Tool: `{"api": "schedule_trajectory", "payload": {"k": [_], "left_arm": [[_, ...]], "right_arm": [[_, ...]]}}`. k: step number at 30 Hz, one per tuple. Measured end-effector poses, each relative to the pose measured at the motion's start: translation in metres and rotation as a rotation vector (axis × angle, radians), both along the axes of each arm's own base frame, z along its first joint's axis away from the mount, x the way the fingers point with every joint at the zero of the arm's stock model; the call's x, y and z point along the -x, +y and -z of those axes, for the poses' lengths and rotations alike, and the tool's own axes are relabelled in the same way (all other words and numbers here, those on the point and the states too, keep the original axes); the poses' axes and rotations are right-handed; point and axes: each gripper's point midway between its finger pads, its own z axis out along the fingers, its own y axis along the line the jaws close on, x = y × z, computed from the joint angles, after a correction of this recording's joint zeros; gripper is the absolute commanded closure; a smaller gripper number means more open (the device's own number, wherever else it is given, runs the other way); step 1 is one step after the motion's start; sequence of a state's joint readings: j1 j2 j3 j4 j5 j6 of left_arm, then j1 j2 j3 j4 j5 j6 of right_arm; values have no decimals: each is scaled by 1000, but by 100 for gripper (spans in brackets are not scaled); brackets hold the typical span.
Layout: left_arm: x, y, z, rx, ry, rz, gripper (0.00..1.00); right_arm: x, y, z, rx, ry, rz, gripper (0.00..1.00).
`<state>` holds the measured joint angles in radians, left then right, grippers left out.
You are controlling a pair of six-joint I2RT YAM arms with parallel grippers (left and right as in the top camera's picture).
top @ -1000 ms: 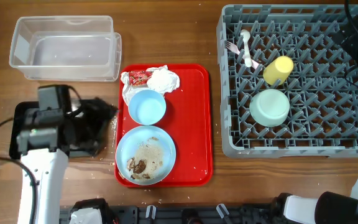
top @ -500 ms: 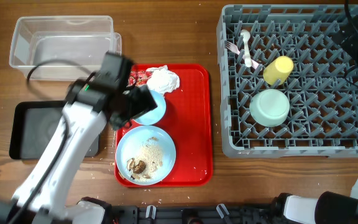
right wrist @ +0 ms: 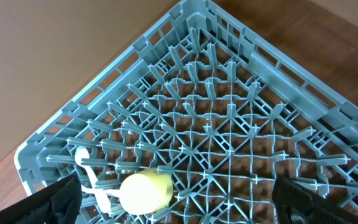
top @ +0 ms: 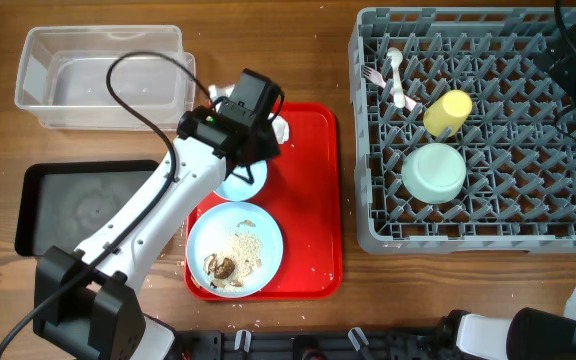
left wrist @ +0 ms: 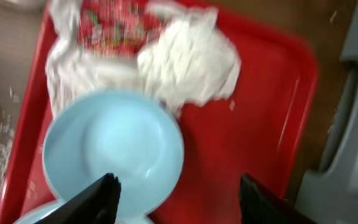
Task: Sort waste into correct bins and load items into the dishwasher rack
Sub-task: 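Lower the left gripper and grasp the white napkin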
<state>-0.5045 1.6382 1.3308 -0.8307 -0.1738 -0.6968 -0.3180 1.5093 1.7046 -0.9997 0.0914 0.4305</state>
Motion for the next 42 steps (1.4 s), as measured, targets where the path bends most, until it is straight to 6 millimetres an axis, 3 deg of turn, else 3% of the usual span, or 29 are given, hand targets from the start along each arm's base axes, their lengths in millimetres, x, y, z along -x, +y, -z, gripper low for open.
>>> {"api": "schedule_trajectory", "payload": {"k": [2,5,9,13,17,19,28,37,42], "left_arm": [[-19,-2,-10,1,-91,-13,15],[-41,-8,-20,-3,-189,11,10],[-48,3,4,-112,-60,58,6],[-72,25,19,-139,99,67,8],[-101,46,27,-122,117,39,16],[-104,51,38,-120,135,35,13],[-98,25,85,-92,233,159,12],[-86,21,115,-93,319,192,16],[-84,21,123,-96,338,203,24]], "right_arm": [[0,0,0,0,0,0,0],[0,0,0,0,0,0,0],[0,0,0,0,0,0,0],[0,0,0,0,0,0,0],[0,0,0,0,1,0,0],[0,0,0,0,2,0,0],[0,0,0,0,1,0,0],[0,0,0,0,2,0,0],[0,0,1,0,2,0,0]]}}
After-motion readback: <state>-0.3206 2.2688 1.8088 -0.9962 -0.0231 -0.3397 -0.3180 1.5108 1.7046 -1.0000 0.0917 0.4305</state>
